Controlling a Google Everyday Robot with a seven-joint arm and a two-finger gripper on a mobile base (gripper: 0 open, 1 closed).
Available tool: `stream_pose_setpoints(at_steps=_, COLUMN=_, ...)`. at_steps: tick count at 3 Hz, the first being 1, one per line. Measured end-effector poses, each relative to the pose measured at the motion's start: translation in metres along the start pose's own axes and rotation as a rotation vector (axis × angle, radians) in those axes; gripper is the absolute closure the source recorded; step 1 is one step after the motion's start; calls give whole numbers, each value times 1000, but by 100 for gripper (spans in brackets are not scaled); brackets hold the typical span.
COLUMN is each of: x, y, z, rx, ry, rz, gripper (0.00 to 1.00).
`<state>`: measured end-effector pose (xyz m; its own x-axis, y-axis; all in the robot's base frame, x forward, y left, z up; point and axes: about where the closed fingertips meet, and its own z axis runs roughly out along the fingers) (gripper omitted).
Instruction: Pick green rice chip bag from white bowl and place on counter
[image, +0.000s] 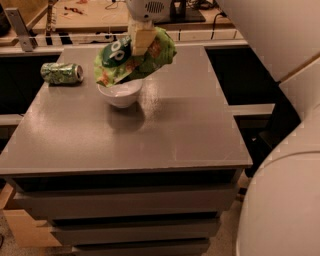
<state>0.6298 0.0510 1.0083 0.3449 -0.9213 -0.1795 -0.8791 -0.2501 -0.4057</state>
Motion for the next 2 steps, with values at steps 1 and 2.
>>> stream_pose_setpoints(at_steps=1, x=8, y=24, z=-13, rx=-29, ry=-9, rz=49, gripper=100)
stream_pose_setpoints(at_steps=2, x=15, y=50, z=-22, rx=-63, ry=-24, rz=100, gripper=100)
